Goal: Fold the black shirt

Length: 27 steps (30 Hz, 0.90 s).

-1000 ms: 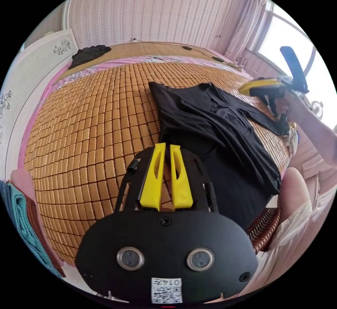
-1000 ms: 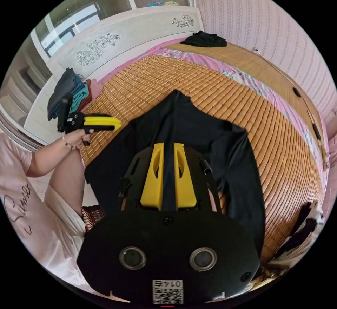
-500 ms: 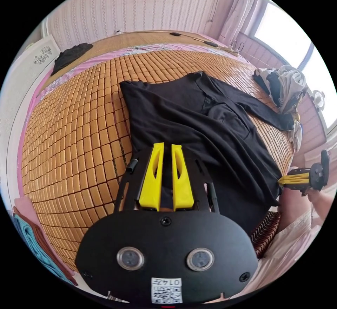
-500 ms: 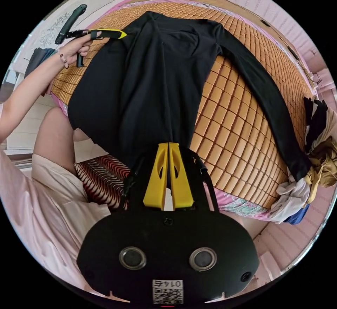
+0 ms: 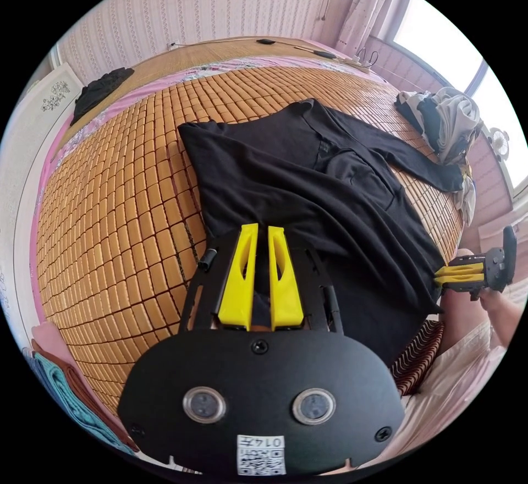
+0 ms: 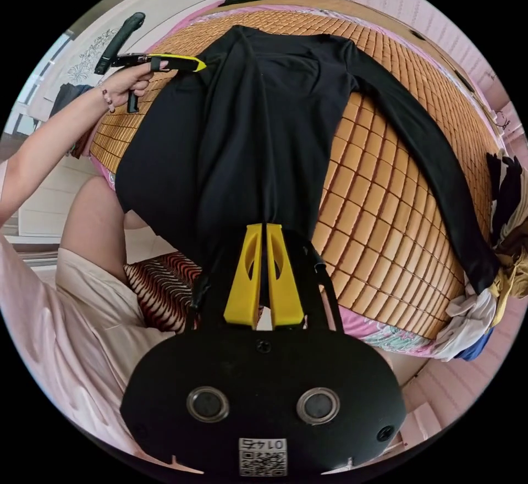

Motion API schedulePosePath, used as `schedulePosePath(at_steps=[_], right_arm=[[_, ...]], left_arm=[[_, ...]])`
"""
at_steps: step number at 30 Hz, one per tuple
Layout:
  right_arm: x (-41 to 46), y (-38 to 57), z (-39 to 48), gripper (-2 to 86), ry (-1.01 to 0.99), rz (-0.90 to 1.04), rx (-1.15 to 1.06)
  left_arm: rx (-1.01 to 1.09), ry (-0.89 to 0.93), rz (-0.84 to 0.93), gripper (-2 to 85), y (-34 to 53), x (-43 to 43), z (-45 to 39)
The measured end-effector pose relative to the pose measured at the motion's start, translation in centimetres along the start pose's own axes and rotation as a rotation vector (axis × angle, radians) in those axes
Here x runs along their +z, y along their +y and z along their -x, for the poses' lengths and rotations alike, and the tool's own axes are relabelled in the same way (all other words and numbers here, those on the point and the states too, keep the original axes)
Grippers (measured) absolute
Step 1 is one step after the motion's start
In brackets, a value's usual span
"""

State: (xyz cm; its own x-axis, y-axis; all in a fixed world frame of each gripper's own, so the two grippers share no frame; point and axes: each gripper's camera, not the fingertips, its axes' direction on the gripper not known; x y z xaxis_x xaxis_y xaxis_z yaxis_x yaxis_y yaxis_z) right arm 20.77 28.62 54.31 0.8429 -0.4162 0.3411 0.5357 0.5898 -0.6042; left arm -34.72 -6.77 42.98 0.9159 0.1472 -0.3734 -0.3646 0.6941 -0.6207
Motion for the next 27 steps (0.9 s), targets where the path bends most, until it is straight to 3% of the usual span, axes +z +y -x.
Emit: schedulePosePath(at_steps=[12, 16, 19, 22, 27], right_arm=[[-1.4, 2.5, -4.6, -0.1, 0.074, -0.043, 0.160], [-2.6, 3.2, -0.6, 1.1, 0.034, -0.140, -0.030], [-0.8, 2.7, 2.5, 3.3, 0.042, -0.099, -0.160], [1.7, 2.0, 2.7, 2.0, 0.074, -0.003, -0.166], [0.7, 2.6, 1.5, -0.6, 0.032, -0.020, -0.151]], left_arm=[[0.002, 0.012, -0.020, 4.6, 0.1, -1.0, -0.4], [0.072, 0.007, -0.063, 4.9, 0.7, -3.2, -3.1], [0.181, 0.045, -0.069, 4.8, 1.0, -3.6, -6.8], [0.256, 0.044, -0.029, 5.9, 0.7, -2.1, -9.5], [0.272, 0.019, 0.092, 1.6, 0.2, 0.5, -10.5]])
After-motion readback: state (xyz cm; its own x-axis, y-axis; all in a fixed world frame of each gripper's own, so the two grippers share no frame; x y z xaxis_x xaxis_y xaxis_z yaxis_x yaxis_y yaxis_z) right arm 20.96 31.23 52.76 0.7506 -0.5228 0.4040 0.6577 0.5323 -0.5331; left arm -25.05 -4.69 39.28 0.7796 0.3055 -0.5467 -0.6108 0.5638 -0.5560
